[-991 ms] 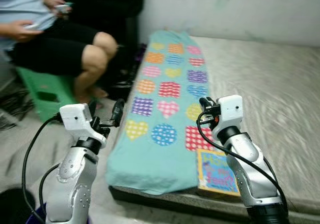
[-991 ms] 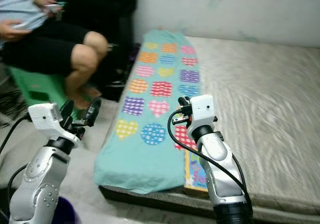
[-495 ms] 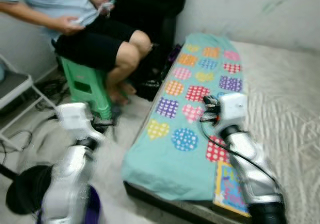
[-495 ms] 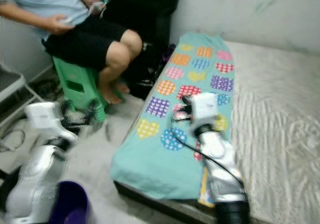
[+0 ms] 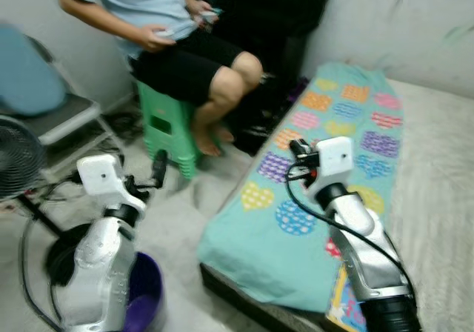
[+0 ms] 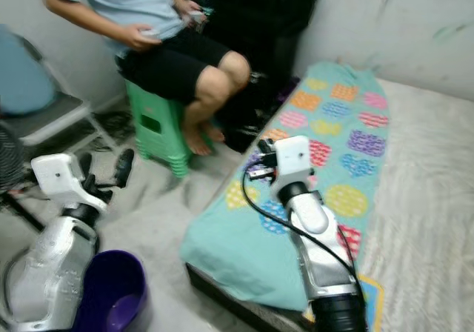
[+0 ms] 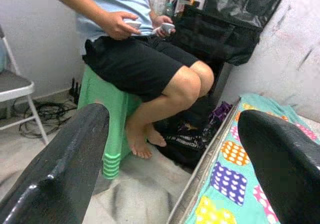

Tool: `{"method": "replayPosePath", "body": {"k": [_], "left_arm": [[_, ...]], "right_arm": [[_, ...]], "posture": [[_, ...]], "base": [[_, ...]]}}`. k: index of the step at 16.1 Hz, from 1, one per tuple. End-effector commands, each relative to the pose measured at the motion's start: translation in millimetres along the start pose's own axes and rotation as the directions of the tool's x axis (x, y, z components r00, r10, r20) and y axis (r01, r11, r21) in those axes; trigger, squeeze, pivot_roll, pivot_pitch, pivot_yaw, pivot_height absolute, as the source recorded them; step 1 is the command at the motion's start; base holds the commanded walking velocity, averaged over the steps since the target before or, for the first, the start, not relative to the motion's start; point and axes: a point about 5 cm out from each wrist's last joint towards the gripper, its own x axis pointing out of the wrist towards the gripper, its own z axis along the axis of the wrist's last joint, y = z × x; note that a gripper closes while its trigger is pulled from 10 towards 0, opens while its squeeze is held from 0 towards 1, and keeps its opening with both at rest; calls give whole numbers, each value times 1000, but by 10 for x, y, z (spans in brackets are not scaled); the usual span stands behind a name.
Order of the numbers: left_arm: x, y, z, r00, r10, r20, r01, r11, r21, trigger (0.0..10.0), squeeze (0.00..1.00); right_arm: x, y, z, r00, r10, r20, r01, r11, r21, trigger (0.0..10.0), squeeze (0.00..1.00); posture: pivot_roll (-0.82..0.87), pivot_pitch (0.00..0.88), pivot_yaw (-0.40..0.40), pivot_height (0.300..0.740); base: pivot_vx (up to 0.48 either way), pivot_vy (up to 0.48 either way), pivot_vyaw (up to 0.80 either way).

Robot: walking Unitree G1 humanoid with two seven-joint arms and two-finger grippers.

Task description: Clean up the room

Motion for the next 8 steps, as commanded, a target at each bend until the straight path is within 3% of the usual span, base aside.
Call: {"method": "replayPosePath", "body": {"k": [1,8], "left_arm": [[14,28,15,1000,8,4,-8,1000,17,10000,0],[28,11,11,1000,5,6,-5,1000,24,10000,0]], "right_arm": [[15,-3,19,1000,-4,10,4,1000,0,10000,0],[23,-1,18,1000,-1,15,1,1000,-1,10000,0]], "posture": [[-60,0,1,740],[-62,0,2,740]], "base": [[0,0,525],[0,0,596]]}}
